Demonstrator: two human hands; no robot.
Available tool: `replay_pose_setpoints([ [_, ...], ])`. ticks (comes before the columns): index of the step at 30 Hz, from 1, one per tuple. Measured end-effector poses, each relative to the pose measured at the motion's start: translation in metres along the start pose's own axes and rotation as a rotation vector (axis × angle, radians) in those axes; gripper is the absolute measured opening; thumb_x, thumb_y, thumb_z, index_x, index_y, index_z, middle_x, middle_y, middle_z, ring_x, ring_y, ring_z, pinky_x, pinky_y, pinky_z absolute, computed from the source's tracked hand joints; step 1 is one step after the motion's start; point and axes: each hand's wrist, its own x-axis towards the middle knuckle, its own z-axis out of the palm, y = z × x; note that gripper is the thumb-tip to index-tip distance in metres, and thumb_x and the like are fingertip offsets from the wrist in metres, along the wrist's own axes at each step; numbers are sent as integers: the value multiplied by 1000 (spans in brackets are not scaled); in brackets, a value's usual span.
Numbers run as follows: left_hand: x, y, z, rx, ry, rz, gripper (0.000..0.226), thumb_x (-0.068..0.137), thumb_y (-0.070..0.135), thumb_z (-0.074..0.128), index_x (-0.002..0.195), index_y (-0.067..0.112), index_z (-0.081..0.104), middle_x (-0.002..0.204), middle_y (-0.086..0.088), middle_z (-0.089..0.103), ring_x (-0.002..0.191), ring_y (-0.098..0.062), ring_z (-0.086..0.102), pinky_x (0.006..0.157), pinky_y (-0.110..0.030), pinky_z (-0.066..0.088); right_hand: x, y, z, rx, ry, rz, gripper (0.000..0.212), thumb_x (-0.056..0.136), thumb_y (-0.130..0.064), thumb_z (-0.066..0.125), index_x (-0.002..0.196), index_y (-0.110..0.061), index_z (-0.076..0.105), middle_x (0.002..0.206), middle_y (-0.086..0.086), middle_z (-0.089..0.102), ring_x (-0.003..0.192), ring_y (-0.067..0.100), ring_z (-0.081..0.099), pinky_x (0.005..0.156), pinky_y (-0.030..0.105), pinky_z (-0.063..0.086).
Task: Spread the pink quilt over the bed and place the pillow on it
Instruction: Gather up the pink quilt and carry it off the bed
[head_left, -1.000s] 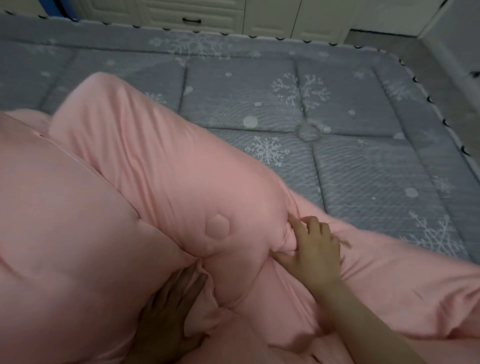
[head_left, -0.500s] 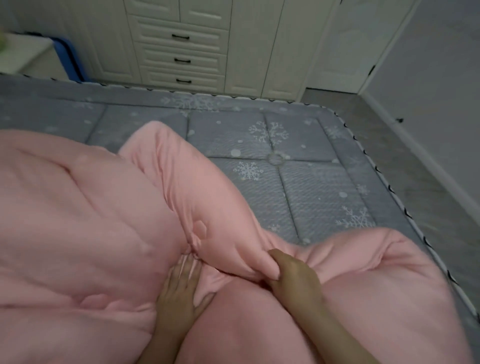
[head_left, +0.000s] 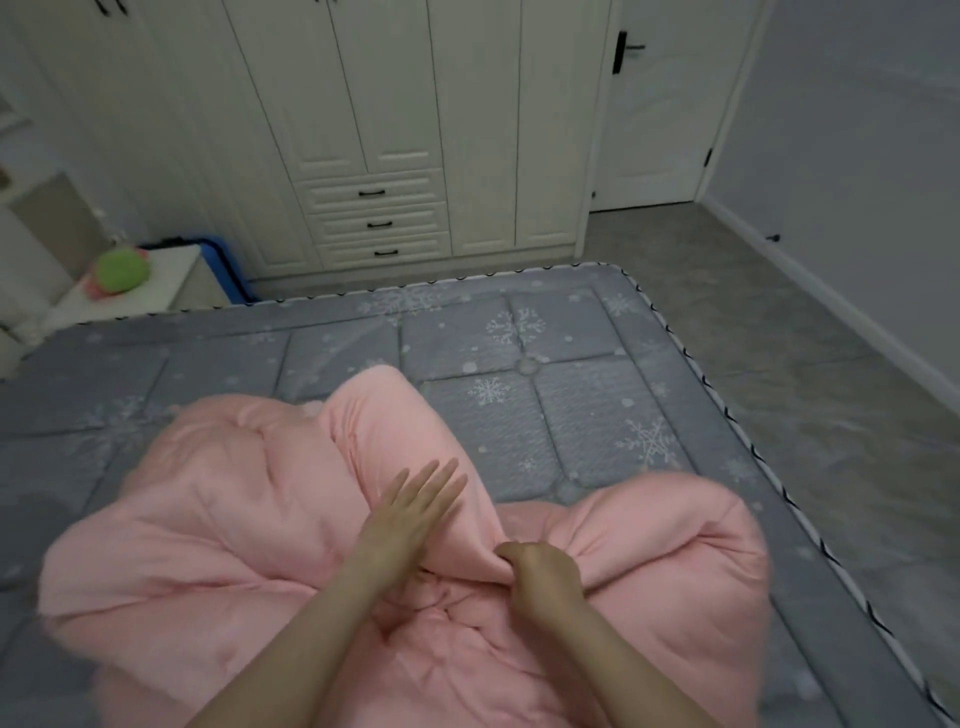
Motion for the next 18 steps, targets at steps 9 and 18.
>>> replay_pose_setpoints([
  [9,21,67,-87,258,-566,295,35,87,9,50,122,11,55,122,-12,54,114,-35,52,93,-42,38,-93,-14,-60,-100,-114,-240,38,81,-16,52,119,-25,55,116,13,62,108,35,55,83,38,44],
  [18,-21,56,-127,312,-537,76,26,91,4,37,103,0,60,117,-15,50,103,-37,54,67,-40,36,-84,46,-85,-132,-20,-148,69,79,-39,53,142,-26,31,134,7,42,122,28,43,98,34,36],
])
